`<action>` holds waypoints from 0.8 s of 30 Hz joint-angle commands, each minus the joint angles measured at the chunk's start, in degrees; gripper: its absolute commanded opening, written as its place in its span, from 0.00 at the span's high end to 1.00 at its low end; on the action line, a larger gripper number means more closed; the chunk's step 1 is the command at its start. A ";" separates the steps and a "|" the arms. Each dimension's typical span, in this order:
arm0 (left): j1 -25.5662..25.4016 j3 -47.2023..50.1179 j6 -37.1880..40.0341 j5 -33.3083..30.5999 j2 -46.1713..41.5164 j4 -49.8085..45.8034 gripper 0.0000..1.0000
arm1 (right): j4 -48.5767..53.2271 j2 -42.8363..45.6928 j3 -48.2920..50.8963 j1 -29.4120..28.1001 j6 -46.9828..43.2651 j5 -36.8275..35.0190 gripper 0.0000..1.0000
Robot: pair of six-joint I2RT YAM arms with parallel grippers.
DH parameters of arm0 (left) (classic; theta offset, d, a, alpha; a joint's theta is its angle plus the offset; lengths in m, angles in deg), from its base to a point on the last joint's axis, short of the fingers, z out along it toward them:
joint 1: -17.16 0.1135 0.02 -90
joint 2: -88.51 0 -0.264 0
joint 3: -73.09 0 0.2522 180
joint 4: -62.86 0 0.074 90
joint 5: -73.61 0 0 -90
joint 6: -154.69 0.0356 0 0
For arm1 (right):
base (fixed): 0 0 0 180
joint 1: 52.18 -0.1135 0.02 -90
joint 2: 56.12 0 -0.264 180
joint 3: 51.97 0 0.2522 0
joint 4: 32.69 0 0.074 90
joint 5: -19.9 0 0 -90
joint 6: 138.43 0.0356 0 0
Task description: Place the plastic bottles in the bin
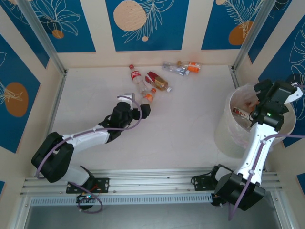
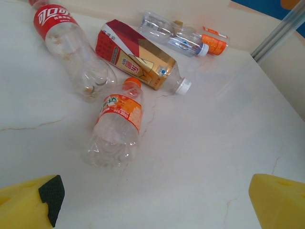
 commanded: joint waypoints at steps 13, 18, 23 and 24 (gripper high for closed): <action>2.67 -0.05 -5.32 -1.48 0.78 -3.53 0.00 | -4.38 5.75 -4.22 -11.19 -7.86 20.55 0.01; 3.72 -0.06 -7.15 -1.17 0.86 -5.24 0.00 | -5.00 4.16 -5.60 -21.42 -12.73 22.96 0.01; 4.81 -0.71 -8.29 0.46 1.43 -7.70 0.00 | -3.03 -0.22 -8.57 -30.25 -17.66 26.04 0.01; 5.16 -1.12 -8.13 1.66 1.79 -8.31 0.00 | -2.62 -1.30 -9.02 -31.97 -18.66 25.88 0.01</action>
